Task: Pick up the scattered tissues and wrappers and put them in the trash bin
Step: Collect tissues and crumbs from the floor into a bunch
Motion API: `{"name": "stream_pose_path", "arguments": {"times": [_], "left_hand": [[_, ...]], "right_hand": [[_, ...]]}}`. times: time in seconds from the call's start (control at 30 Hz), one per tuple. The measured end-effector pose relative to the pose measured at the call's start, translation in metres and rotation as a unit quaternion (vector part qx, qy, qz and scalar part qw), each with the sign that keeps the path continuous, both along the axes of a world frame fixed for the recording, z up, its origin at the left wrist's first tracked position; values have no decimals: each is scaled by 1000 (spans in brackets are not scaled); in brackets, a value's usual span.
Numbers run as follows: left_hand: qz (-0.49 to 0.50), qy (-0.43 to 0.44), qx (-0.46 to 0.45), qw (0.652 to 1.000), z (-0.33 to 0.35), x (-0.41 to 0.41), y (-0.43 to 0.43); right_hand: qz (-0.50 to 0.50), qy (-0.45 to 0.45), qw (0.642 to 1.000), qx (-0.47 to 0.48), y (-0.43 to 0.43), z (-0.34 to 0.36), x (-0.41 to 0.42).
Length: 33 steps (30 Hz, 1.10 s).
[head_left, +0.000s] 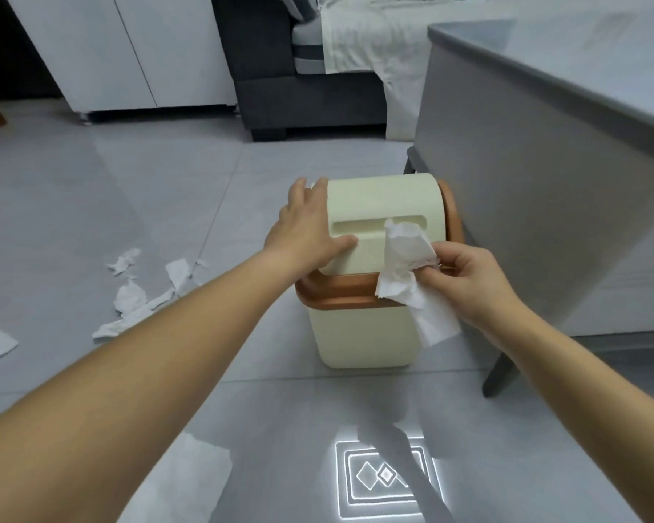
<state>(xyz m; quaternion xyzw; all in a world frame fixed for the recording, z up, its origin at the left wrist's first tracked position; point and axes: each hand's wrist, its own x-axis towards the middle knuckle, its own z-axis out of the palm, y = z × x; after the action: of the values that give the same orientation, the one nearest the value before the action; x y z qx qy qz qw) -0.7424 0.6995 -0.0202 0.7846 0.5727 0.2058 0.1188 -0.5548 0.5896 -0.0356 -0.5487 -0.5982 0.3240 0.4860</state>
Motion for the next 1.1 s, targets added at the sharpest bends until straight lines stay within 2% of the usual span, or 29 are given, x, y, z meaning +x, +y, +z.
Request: {"name": "stream_pose_path", "arguments": {"times": [0.13, 0.2, 0.27, 0.37, 0.43, 0.57, 0.67, 0.77, 0.93, 1.1], "left_hand": [[2, 18, 2, 1000, -5, -5, 0], [6, 29, 3, 1000, -5, -6, -1], [11, 41, 5, 999, -2, -6, -1], [11, 54, 4, 998, 1, -4, -4], [9, 58, 5, 998, 2, -4, -6], [8, 59, 2, 998, 4, -5, -8], [7, 64, -1, 998, 5, -6, -8], [6, 69, -1, 998, 7, -8, -7], [5, 60, 2, 998, 3, -18, -10], [-1, -12, -21, 1000, -14, -46, -39]], "right_hand": [[-2, -43, 999, 26, 12, 15, 2], [-28, -119, 991, 62, 21, 24, 2], [-56, -244, 961, 118, 29, 29, 1], [-36, -418, 888, 189, 39, 21, -6], [1, -476, 866, 154, 47, 9, -14], [86, -446, 888, -66, 60, 1, -22], [111, -415, 895, -120, 62, 5, -22], [94, -396, 909, -89, 60, 4, -24], [21, -406, 913, 35, 50, -7, -27], [-26, -388, 916, 97, 46, -5, -38]]}}
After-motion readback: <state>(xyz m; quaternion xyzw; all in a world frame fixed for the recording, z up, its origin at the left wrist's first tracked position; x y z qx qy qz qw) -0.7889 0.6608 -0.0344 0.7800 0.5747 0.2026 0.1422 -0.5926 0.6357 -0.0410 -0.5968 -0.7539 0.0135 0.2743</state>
